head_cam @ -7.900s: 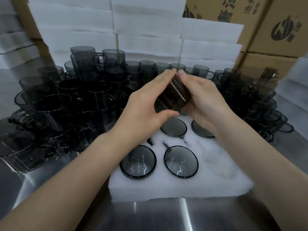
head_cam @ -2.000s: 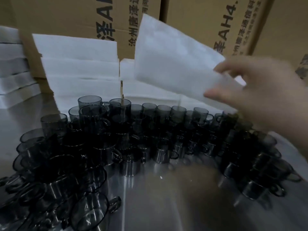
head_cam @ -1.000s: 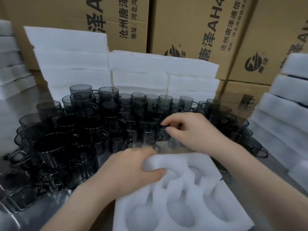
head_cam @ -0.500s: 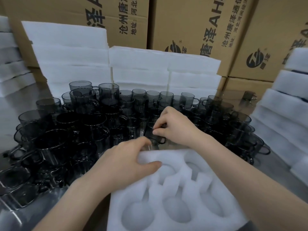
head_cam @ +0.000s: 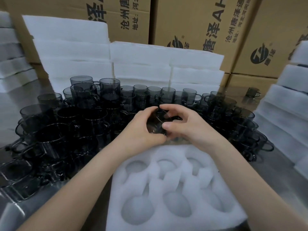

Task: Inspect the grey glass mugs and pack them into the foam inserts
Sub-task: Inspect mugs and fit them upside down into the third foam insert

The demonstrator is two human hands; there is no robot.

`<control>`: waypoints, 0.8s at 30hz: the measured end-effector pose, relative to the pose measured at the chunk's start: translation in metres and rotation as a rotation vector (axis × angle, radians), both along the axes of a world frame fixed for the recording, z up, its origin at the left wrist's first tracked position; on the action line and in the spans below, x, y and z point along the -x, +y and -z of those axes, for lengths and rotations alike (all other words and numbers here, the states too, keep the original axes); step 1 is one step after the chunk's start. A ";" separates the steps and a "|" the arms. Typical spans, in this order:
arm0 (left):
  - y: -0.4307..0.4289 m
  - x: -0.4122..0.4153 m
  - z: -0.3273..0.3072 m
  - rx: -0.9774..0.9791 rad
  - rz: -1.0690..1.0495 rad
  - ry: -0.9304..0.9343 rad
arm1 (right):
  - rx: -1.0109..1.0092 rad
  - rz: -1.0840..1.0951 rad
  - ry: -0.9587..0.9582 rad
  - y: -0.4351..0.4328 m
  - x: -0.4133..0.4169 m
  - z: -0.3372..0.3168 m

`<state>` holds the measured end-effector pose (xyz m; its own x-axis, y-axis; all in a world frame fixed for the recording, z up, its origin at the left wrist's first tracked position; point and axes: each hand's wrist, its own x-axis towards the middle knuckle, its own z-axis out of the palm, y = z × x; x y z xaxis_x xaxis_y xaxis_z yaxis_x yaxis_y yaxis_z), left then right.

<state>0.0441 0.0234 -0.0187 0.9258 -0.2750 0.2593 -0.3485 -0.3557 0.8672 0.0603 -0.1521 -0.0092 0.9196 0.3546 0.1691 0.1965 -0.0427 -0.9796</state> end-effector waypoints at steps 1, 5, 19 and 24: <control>-0.001 -0.001 0.003 -0.022 0.015 -0.020 | 0.001 0.005 -0.004 0.000 -0.001 0.003; -0.001 -0.002 0.013 -0.143 -0.081 -0.135 | -0.005 0.030 0.000 0.003 -0.002 0.009; 0.000 0.001 0.014 -0.072 -0.087 -0.296 | 0.040 0.189 -0.128 0.022 0.001 0.013; -0.003 0.006 0.010 -0.092 -0.094 -0.343 | -0.013 0.187 -0.137 0.021 0.003 0.012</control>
<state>0.0379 0.0208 -0.0286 0.8116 -0.2296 0.5372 -0.5757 -0.4706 0.6687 0.0576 -0.1312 -0.0214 0.9374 0.1772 0.2998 0.3172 -0.0786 -0.9451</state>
